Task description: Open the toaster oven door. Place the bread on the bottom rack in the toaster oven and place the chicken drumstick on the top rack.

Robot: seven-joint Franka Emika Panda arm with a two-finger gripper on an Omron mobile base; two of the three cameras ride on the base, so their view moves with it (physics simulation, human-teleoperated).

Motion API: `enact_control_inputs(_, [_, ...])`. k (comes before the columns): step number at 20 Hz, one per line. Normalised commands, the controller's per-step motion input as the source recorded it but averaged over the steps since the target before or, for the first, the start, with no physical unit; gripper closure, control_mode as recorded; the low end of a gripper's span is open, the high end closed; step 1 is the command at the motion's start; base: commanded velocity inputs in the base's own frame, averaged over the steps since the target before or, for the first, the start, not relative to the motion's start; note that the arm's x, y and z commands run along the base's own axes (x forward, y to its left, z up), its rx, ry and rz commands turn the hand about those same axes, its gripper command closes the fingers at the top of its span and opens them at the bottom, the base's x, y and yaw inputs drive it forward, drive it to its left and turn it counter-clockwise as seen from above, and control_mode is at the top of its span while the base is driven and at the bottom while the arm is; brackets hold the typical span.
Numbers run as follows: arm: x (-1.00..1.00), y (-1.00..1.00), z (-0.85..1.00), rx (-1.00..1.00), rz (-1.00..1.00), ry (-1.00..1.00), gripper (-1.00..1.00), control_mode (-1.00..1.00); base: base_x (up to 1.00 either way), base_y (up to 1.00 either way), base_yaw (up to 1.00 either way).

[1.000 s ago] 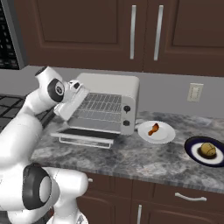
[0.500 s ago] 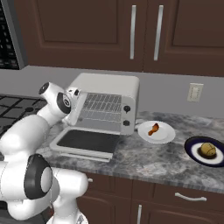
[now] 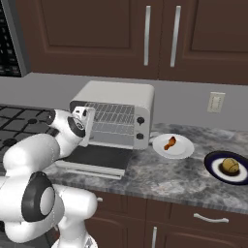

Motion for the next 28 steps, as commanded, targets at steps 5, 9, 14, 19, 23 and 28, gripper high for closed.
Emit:
enact_control_inputs(5, [0.29,0.17,0.0,-0.06,-0.03,0.0,-1.0,-1.0,0.0,0.0,0.0])
enact_control_inputs(9, [0.27,0.02,0.0,-0.05,0.0,-0.02,-1.0,-1.0,0.0,0.0,0.0])
enact_control_inputs(14, [0.61,-0.13,-0.05,-0.03,0.0,-0.02,-1.0,-1.0,0.0,0.0,0.0])
enact_control_inputs(19, [0.36,-0.13,-0.18,0.0,0.0,-0.07,-1.0,-1.0,0.0,0.0,0.0])
enact_control_inputs(23, [0.33,-0.02,-0.25,0.0,0.0,-0.07,-1.0,-1.0,0.0,0.0,0.0])
enact_control_inputs(28, [0.34,0.0,-0.5,0.0,0.0,0.0,-1.0,-1.0,0.0,0.0,0.0])
